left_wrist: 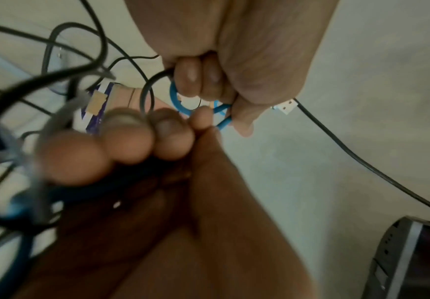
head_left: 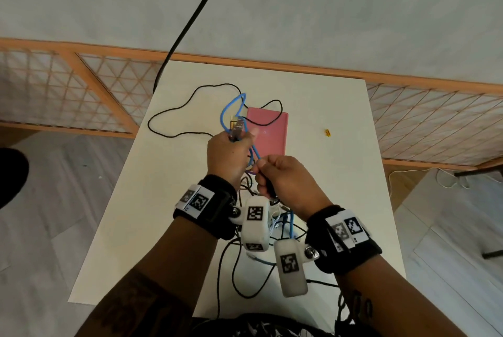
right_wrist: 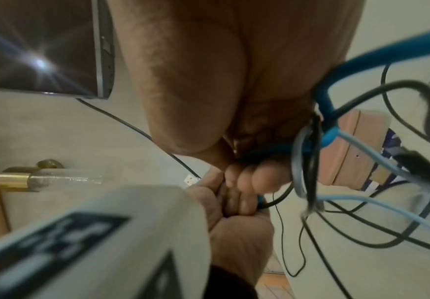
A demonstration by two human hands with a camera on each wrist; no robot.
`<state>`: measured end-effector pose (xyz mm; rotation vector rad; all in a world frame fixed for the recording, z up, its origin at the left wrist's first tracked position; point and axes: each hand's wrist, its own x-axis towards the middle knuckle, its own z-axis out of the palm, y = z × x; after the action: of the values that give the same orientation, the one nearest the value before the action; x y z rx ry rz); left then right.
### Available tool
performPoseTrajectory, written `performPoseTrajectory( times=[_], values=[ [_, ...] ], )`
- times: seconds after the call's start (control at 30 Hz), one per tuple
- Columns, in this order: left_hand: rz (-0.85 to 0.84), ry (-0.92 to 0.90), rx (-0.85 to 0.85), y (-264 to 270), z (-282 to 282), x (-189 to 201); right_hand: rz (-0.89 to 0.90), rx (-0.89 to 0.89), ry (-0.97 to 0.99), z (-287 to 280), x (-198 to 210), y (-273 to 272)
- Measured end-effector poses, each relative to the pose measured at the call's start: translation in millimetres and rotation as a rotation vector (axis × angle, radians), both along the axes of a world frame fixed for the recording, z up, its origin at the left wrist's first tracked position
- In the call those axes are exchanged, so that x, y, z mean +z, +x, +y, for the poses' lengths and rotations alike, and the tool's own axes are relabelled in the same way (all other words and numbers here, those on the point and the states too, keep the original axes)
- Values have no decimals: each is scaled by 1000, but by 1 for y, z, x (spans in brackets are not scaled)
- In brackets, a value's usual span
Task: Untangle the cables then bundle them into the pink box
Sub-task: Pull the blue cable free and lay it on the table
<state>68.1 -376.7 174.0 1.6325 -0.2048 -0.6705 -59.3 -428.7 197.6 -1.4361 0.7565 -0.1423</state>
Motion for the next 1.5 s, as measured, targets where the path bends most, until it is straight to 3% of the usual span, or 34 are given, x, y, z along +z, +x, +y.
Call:
performPoseTrajectory(
  times=[0.13,0.23,0.33,0.4,0.53,0.67,0.73,0.83,0.87,0.93,1.0,1.07,1.13,1.23,1.33,1.4,1.5],
  values=[
    [89,18,221,46,0,10,83,76,68,16,-8,-19],
    [174,-11,-30,58,5,15,56,41,-5,22,-17,-24],
    [266,84,-355,21,18,10,26,-87,-35,14,-16,-15],
    [235,60,-463,-2,24,4,16,-130,-55,9,-12,-9],
    [29,86,-327,-14,19,-7,13,-147,16,13,-12,-5],
    [2,88,-110,13,5,-1,40,-99,114,24,-14,-9],
    [79,50,-159,19,5,0,23,-102,98,25,-15,-10],
    [118,60,-470,4,15,-6,7,-162,63,20,-16,-8],
    [87,65,-462,1,14,-8,7,-166,58,18,-16,-8],
    [40,82,-232,6,8,-10,14,-148,61,18,-15,-7],
    [146,29,-86,14,5,-11,22,-138,73,18,-15,-7],
    [215,-9,-274,10,11,-10,9,-159,72,16,-14,-7],
    [127,34,-413,1,16,-11,1,-163,58,15,-15,-8],
    [99,40,-204,-5,10,-15,-4,-135,66,13,-12,-4],
    [197,0,-305,-15,12,-17,-12,-117,41,12,-7,-4],
    [149,32,-354,-12,15,-18,7,-113,46,13,-11,-7],
    [8,86,-207,3,10,-19,26,-91,55,15,-16,-9]
  ],
)
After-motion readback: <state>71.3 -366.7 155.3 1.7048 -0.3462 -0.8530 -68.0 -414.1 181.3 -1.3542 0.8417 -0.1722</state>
